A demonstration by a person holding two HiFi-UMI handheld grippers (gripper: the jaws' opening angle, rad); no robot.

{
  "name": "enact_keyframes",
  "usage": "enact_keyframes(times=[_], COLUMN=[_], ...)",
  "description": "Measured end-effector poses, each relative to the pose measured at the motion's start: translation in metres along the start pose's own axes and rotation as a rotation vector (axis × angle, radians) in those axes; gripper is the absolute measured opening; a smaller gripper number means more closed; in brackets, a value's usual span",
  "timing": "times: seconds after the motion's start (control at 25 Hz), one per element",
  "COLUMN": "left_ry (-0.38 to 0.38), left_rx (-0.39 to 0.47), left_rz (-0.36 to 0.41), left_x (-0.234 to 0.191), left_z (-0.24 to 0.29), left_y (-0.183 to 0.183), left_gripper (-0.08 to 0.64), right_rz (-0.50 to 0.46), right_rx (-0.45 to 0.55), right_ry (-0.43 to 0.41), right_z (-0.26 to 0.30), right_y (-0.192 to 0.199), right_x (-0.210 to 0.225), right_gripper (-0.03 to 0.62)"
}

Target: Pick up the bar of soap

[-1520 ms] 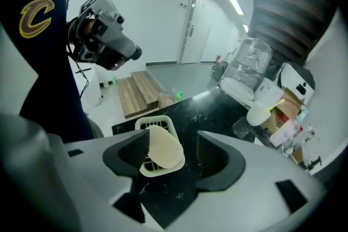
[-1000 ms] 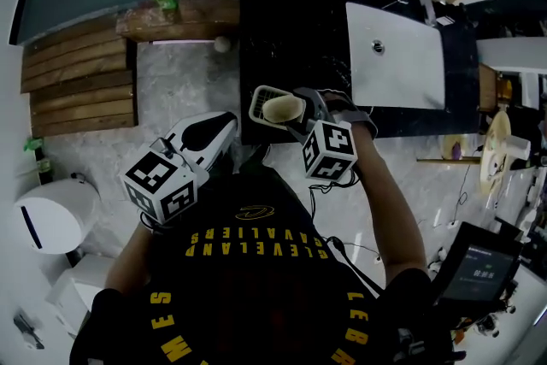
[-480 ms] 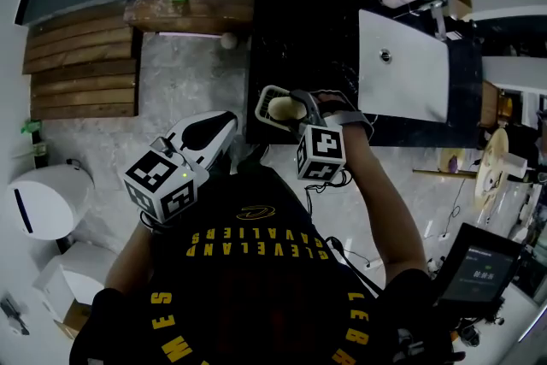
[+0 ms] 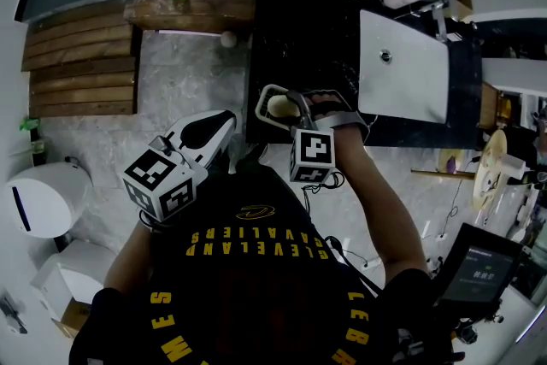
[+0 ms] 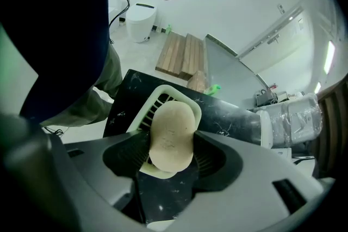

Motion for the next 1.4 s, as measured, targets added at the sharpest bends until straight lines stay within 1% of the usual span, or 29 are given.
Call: enact_keyframes(times=[0.44,0.56,0.64,0.76,0.88,1.04,1.12,1.2,1.28,1.32,1.4], left_ry=[0.001,-0.004,-0.005,0.001,0.01,0.02,0.024,0.029,0.037,0.041,0.051], left_rx=[-0.011,-0.012,-0.014,-0.017,-0.021,-0.034,-0.04,-0.042,-0.044,-0.046,-0.052], left_rz=[0.001,0.002,0.001,0.003,0.008,0.017,0.02,0.027,0.038,0.043,0.053], left_x=[0.003,0.003,0.004,0.006,0.007,0.01,0.013,0.017,0.02,0.021,0.024], left_z=[0.002,0.004,0.005,0.007,0.011,0.017,0.019,0.02,0.023,0.025,0.03], left_y=[0.001,0.002,0.002,0.003,0.003,0.003,0.003,0.001,-0.001,-0.001,-0.002], left_gripper=[0.014,0.014,0.014,0.015,0.015,0.014,0.014,0.014,0.014,0.014,0.014], right_rz=[0.031,0.073,0.105,0.194,0.353,0.615,0.751,0.927,1.121,1.201,1.304], right_rx=[0.014,0.019,0.026,0.061,0.126,0.226,0.296,0.413,0.563,0.633,0.735], right_ry=[0.003,0.007,0.025,0.048,0.066,0.1,0.12,0.129,0.13,0.133,0.149], right_z=[0.002,-0.002,-0.005,-0.013,-0.019,-0.033,-0.043,-0.055,-0.068,-0.073,-0.083], right_y=[0.003,0.006,0.009,0.013,0.02,0.032,0.035,0.038,0.042,0.044,0.048], right_x=[0.001,0.002,0.005,0.009,0.014,0.02,0.022,0.026,0.029,0.03,0.031], right_gripper=[0.265,0.265,0.265,0.265,0.265,0.265,0.265,0.265,0.265,0.265,0.265])
Point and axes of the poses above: the fingertips, and each gripper's own axes: z forward along the fingers, x to its right, y out of its underside, the point moved 6 cm from there along -z, backward along the fingers, and after that the axes turned 6 degrees about -z, right-handed, at the moved point
